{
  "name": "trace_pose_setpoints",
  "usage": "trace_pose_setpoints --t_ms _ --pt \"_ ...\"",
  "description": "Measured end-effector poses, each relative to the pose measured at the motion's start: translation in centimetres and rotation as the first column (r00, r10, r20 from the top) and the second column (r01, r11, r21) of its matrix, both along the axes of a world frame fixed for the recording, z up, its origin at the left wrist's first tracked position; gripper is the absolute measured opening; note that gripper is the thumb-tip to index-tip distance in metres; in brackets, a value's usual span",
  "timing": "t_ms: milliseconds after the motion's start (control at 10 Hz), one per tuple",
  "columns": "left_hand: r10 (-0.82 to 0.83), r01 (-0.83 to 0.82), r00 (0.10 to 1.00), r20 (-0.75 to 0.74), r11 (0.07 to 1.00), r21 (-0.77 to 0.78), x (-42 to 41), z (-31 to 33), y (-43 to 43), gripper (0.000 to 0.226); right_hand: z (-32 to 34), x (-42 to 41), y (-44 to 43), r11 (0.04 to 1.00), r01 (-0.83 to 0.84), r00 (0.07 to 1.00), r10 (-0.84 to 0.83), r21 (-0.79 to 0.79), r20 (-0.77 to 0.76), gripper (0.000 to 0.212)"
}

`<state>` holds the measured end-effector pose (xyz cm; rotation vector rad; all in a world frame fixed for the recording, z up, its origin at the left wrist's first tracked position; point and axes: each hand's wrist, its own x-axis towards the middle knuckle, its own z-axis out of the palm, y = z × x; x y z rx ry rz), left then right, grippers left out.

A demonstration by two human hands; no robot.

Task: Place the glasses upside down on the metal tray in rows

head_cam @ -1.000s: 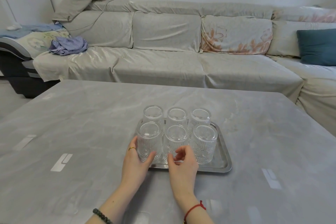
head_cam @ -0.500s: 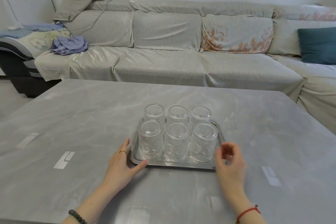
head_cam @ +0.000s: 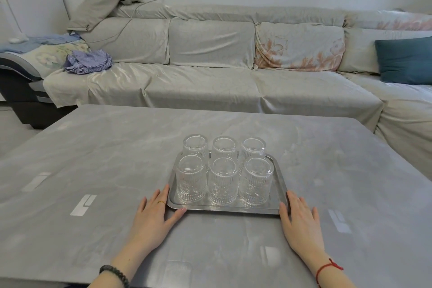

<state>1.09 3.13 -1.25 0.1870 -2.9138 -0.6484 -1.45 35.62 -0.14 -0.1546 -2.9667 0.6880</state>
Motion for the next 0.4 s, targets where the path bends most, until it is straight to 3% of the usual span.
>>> trace_pose_setpoints --t_ms 200,300,400 --pt "-0.001 0.001 1.0 0.025 1.0 -0.018 0.1 0.2 0.1 0.085 0.7 0.4 -0.2 0.999 0.005 0.998 -0.003 -0.034 0.059 0.053" --pt "-0.003 0.003 1.0 0.019 1.0 -0.008 0.1 0.1 -0.1 0.084 1.9 0.3 0.0 0.982 0.018 0.996 -0.002 -0.187 0.087 0.053" --pt "-0.002 0.002 1.0 0.019 1.0 -0.02 0.1 0.0 0.0 0.084 5.6 0.2 -0.1 0.829 0.068 0.991 -0.121 -0.556 -0.06 0.059"
